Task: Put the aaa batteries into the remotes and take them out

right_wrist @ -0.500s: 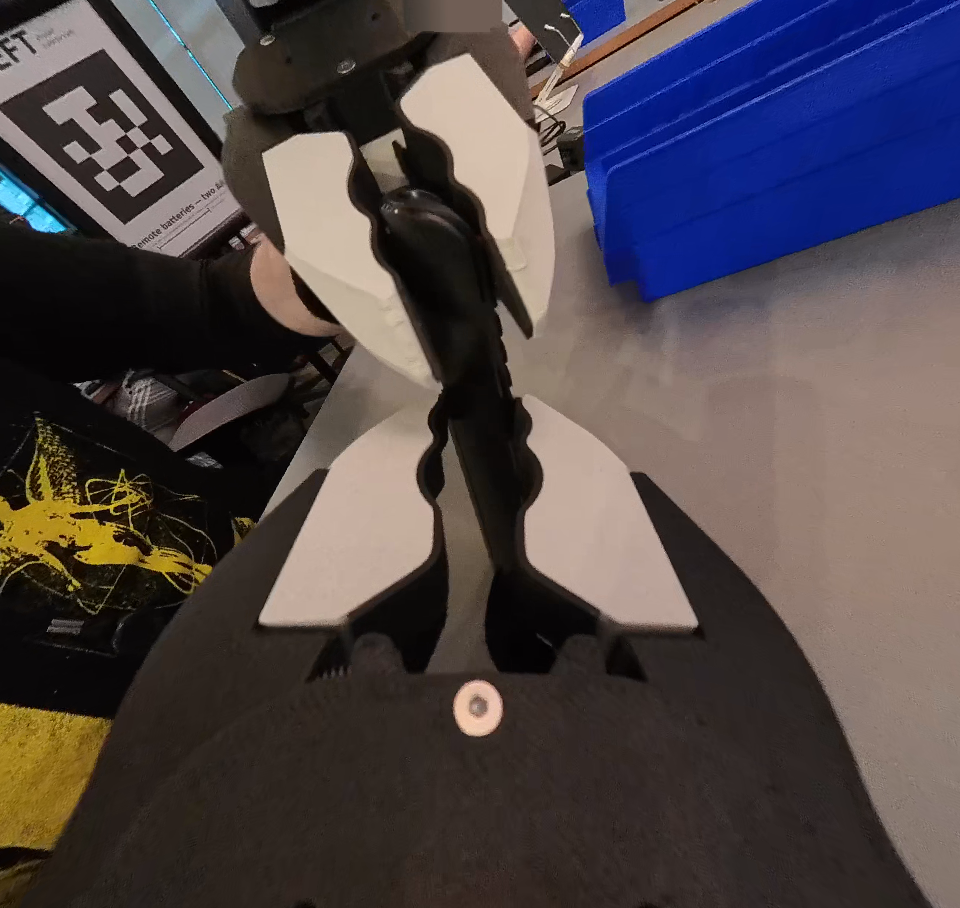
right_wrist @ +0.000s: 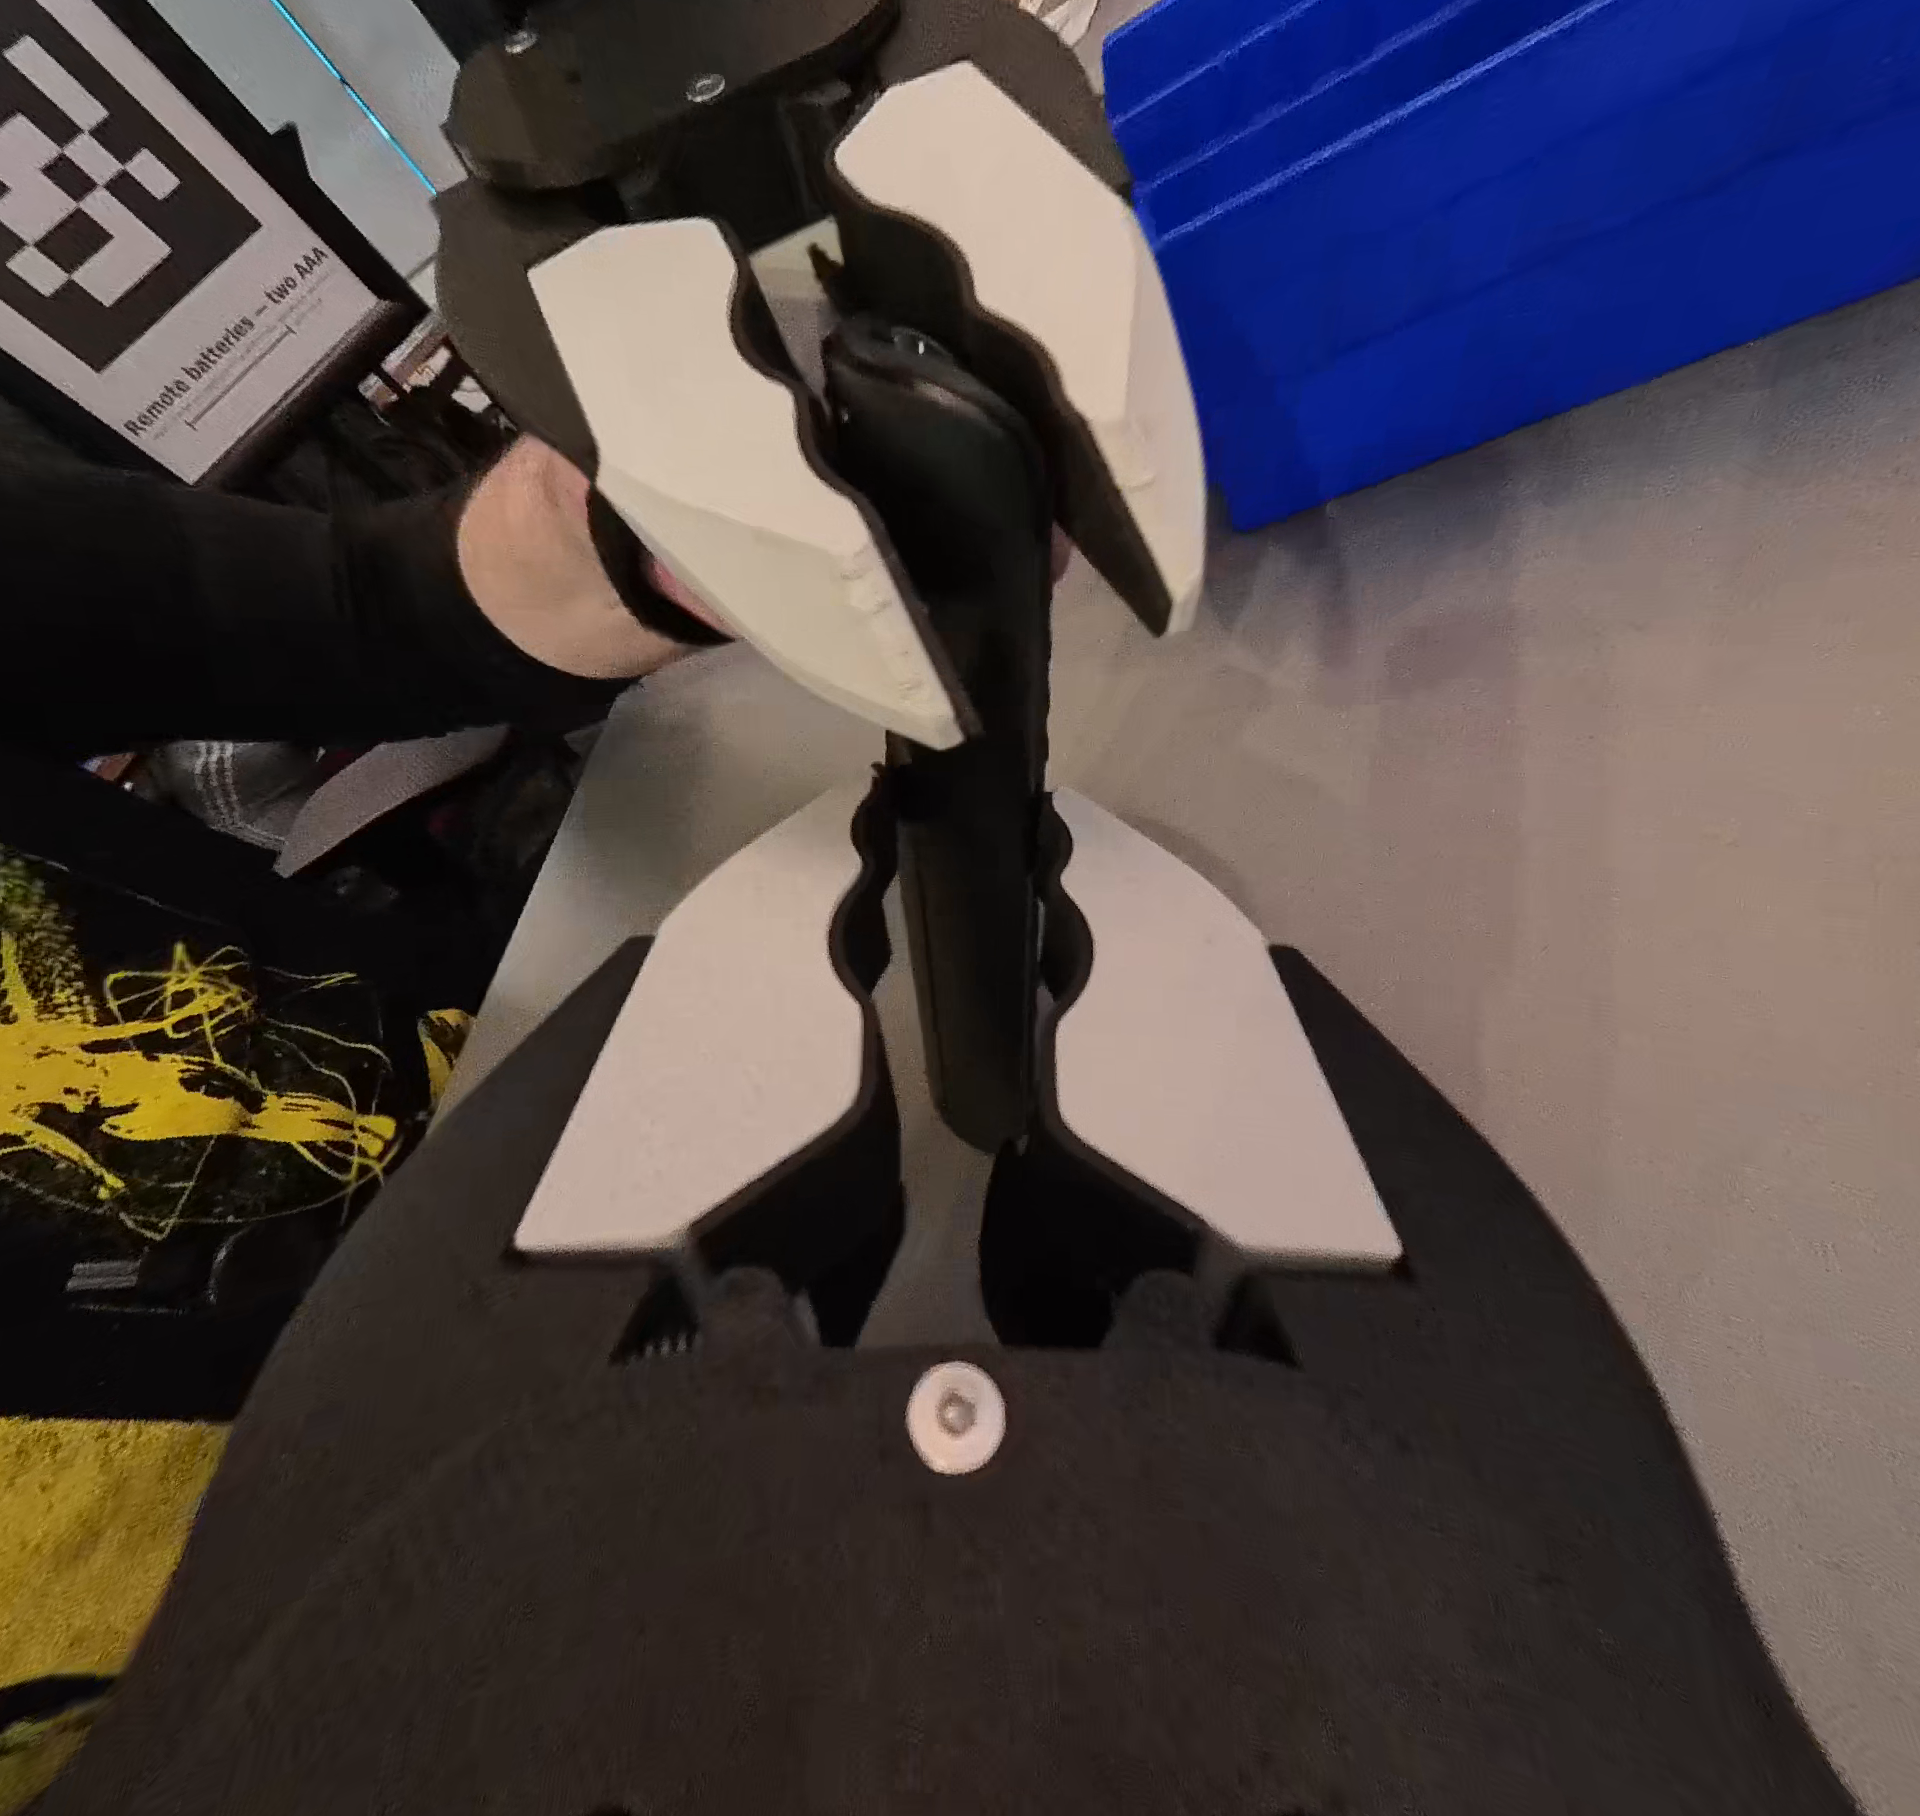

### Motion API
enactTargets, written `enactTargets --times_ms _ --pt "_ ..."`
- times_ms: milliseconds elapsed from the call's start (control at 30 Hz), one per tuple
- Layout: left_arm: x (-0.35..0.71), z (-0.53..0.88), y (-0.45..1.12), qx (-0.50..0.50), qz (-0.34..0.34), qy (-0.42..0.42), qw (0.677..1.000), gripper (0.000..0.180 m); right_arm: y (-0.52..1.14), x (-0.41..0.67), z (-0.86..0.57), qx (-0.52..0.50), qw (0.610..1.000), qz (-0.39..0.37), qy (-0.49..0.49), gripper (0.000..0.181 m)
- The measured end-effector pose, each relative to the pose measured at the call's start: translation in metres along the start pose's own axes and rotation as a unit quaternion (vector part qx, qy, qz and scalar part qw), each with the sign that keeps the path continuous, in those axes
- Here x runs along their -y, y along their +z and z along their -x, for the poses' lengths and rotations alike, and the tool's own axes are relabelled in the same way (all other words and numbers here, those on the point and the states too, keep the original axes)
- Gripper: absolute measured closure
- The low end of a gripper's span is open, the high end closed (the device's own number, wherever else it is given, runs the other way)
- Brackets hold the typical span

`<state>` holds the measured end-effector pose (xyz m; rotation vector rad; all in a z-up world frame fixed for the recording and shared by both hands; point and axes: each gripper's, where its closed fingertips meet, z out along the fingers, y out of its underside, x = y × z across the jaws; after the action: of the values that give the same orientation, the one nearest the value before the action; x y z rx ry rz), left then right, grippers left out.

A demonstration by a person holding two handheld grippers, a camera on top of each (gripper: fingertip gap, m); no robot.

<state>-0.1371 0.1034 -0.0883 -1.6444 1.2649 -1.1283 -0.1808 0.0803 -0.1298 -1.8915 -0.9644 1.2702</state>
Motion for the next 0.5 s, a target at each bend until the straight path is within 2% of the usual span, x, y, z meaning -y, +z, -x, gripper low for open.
enactTargets --times_ms 133,367,500 --pt "0.002 -0.004 0.0 0.01 -0.021 0.012 1.0 0.156 -0.004 0.004 0.002 0.044 0.996 -0.064 0.042 0.156" --pt "0.0 0.003 -0.002 0.017 -0.034 -0.013 0.999 0.156 0.0 0.006 -0.001 0.044 0.991 -0.101 0.075 0.157" --pt "-0.001 0.007 -0.002 0.022 -0.038 -0.027 0.999 0.156 0.002 0.003 -0.001 0.039 0.995 -0.055 0.073 0.156"
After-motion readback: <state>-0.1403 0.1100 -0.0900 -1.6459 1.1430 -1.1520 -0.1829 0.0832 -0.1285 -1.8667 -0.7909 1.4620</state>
